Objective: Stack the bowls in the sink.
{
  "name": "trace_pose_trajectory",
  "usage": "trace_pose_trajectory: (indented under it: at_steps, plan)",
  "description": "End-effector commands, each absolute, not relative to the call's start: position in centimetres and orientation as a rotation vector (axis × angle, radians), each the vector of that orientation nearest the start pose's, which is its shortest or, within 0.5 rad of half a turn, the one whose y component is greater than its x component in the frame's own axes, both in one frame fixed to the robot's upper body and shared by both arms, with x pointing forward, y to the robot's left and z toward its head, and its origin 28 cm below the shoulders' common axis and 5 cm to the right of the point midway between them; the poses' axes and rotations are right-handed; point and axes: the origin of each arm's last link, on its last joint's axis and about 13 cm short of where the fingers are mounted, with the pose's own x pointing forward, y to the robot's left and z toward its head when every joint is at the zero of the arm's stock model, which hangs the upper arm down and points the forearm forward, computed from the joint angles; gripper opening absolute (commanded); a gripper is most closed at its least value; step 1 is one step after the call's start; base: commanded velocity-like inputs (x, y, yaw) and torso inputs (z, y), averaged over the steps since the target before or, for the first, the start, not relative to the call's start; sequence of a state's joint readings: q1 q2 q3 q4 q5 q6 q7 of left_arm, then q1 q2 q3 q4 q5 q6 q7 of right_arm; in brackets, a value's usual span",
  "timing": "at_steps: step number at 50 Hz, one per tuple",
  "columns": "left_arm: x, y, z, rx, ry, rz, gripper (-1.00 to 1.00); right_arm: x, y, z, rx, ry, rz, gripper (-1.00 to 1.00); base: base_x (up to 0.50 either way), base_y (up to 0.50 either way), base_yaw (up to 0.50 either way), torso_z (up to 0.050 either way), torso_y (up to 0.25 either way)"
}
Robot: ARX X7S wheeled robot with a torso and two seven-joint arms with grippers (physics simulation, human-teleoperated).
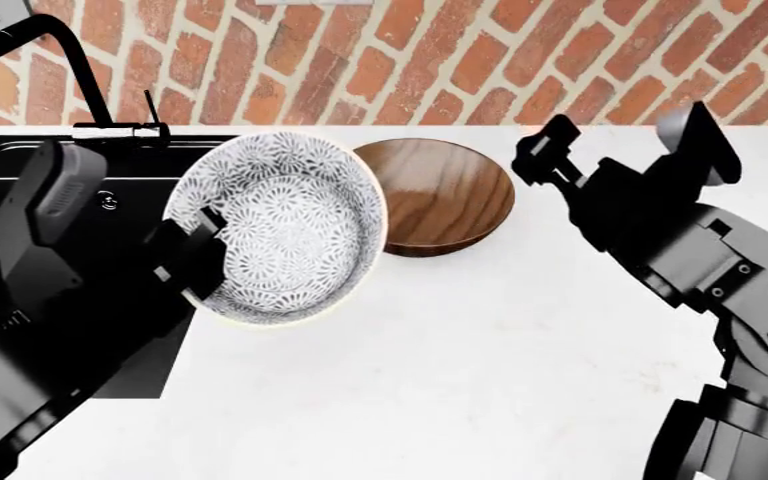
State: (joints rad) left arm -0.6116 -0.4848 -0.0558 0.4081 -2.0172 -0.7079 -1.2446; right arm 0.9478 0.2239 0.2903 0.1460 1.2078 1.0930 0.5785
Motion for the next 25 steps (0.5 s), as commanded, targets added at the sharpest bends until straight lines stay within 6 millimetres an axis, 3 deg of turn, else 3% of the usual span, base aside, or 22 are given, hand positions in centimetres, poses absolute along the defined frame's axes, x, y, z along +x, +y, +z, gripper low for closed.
trace_pose_trajectory:
  at_steps: [1, 25]
  plan:
    - [22.5, 23.4, 25.0, -0.781, 0.418, -0.082, -1.00, 33.3, -14.7, 23.6, 0.732, 0.272, 0.098, 1.00, 0.00, 0.00, 0.00, 0.000, 0.000]
    - [22.4, 23.6, 25.0, -0.777, 0.416, -0.066, -1.00, 34.9, -14.4, 21.2, 0.746, 0.343, 0.080, 1.00, 0.00, 0.00, 0.00, 0.000, 0.000]
